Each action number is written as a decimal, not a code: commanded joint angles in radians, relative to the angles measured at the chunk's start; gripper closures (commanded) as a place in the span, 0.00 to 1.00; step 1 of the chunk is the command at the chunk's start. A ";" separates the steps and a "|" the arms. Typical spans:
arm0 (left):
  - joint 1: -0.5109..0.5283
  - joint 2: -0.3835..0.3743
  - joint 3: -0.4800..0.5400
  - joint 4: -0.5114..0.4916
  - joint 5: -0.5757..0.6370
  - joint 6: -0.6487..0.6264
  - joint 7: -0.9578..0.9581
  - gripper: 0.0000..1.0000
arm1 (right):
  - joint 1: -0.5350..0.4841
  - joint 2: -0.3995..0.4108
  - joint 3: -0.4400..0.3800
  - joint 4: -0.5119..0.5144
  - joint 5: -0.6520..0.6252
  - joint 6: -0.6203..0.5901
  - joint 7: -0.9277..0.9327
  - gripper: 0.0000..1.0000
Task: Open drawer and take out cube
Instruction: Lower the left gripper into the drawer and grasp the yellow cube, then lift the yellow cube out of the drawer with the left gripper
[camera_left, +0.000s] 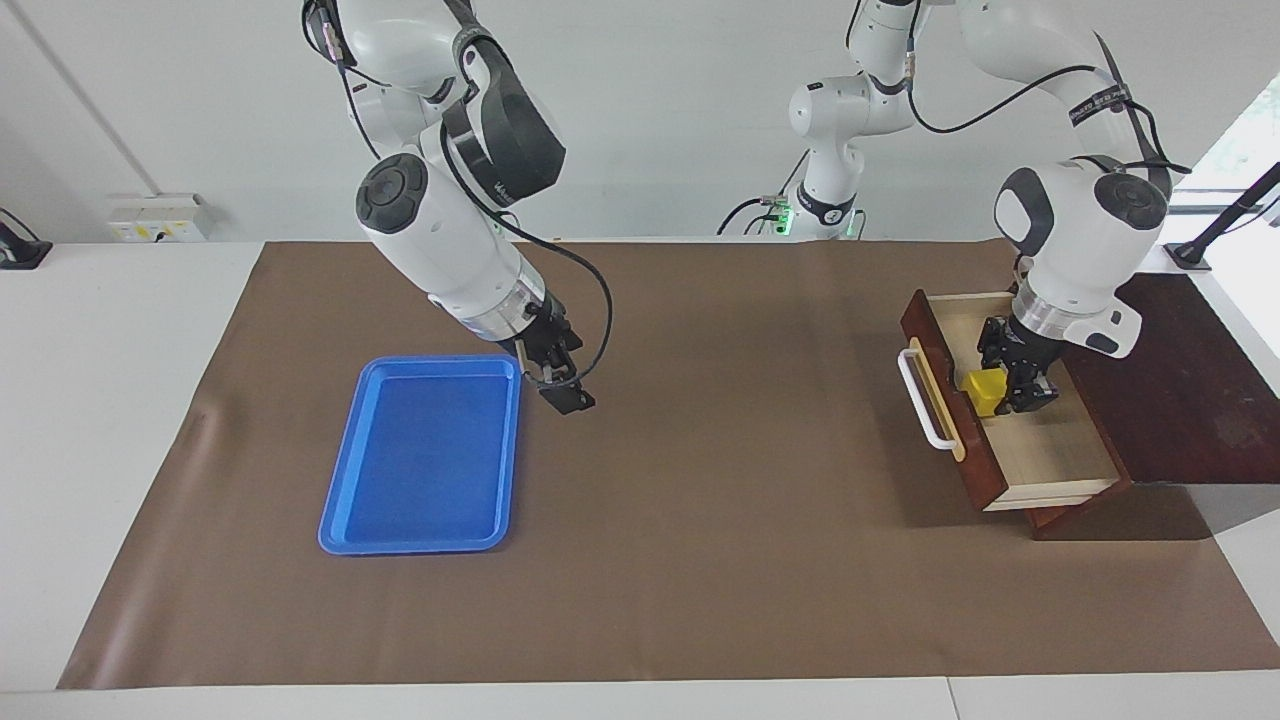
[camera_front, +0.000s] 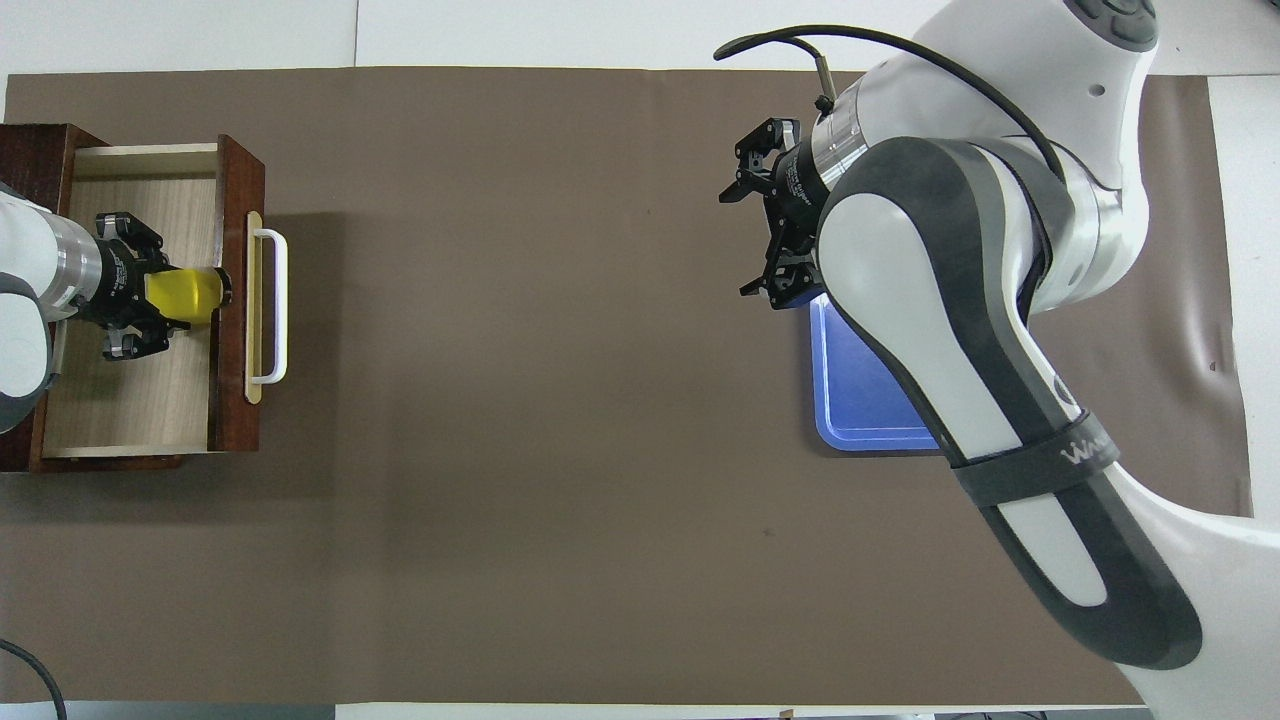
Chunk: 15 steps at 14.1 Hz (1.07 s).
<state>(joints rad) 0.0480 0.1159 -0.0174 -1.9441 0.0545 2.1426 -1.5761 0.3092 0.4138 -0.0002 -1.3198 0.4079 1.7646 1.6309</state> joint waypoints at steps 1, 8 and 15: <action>-0.004 -0.007 -0.003 -0.004 0.022 0.013 -0.016 1.00 | -0.005 0.014 0.000 0.025 -0.001 -0.017 0.011 0.05; -0.031 0.034 -0.006 0.293 0.080 -0.313 -0.012 1.00 | -0.004 0.014 0.000 0.022 -0.001 -0.011 0.011 0.05; -0.220 0.044 -0.009 0.358 0.042 -0.403 -0.324 1.00 | -0.002 0.013 0.000 0.004 -0.001 -0.005 0.000 0.05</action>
<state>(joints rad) -0.1228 0.1381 -0.0359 -1.6211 0.1115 1.7561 -1.8020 0.3090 0.4199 -0.0003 -1.3211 0.4075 1.7646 1.6309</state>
